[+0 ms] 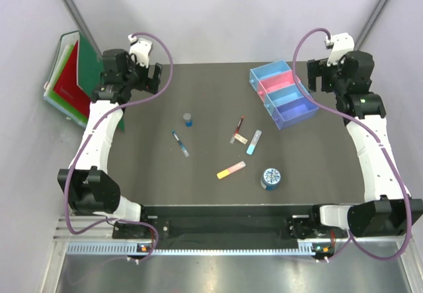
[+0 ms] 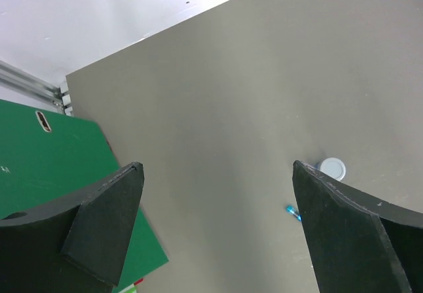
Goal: Sort the stationery into containers
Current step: Move the storage box to the center of the board.
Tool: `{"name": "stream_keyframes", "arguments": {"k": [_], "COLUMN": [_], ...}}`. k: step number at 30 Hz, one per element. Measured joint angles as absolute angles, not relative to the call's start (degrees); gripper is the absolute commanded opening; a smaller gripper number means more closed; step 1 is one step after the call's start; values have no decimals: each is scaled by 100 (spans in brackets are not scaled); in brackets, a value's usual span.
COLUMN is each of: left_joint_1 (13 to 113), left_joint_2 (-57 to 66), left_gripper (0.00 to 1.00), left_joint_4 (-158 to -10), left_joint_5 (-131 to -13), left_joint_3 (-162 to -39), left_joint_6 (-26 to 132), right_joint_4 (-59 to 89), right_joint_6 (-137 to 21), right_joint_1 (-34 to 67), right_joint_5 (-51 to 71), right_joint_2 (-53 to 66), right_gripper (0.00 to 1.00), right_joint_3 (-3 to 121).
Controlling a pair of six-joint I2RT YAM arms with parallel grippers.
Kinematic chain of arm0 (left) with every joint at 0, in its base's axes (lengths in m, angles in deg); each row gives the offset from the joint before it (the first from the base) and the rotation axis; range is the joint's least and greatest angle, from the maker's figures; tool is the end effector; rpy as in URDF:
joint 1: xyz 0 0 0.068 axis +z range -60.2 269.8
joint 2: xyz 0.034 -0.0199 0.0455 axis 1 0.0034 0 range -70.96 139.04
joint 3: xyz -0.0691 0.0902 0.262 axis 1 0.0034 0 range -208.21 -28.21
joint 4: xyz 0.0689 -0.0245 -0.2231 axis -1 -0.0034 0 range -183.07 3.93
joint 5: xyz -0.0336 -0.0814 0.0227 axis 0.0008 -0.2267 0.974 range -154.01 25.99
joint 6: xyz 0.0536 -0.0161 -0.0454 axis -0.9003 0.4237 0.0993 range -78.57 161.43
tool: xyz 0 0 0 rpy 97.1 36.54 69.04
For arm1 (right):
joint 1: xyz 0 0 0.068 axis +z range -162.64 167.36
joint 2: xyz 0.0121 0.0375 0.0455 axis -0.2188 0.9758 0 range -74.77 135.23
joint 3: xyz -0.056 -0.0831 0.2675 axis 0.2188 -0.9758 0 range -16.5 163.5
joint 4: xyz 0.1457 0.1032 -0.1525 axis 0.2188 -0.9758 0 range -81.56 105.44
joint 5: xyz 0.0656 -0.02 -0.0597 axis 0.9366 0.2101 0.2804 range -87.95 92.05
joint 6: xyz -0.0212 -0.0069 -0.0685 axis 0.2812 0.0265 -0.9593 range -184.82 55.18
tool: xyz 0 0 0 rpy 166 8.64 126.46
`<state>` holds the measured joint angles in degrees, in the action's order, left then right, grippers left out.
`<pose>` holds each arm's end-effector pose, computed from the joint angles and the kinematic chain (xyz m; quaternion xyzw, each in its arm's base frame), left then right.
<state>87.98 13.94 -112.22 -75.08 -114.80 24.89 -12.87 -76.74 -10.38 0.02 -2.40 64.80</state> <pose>0.3299 -0.0219 0.4010 0.1851 0.8179 -0.0114 0.5447 0.2663 0.0085 0.4262 -0.0906 0.8110 -0.0630 0.5746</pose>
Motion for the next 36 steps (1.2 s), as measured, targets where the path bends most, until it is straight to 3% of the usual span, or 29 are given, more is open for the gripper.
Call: {"name": "stream_keyframes", "arguments": {"k": [8,21,36], "left_joint_1": [8798,8765,8656], "left_joint_2": [1420,1820,1820], "left_gripper": [99,99,99], "left_joint_4": [-11218,-11233,-11332], "left_joint_5": [-7528,-7657,-7331], "left_joint_3": [-11480,-11670,-11703], "left_joint_6": [2251,1670,1429], "right_joint_4": [-1349,-1510,-1375], "right_joint_6": [-7458,-5159,-4455], "right_joint_1": [-1016,-1020,-937], "right_joint_5": [354,746,772], "right_joint_2": [-108,2766,4246], "right_gripper": [100,93,86], "right_joint_3": [6423,7863,8606]}}
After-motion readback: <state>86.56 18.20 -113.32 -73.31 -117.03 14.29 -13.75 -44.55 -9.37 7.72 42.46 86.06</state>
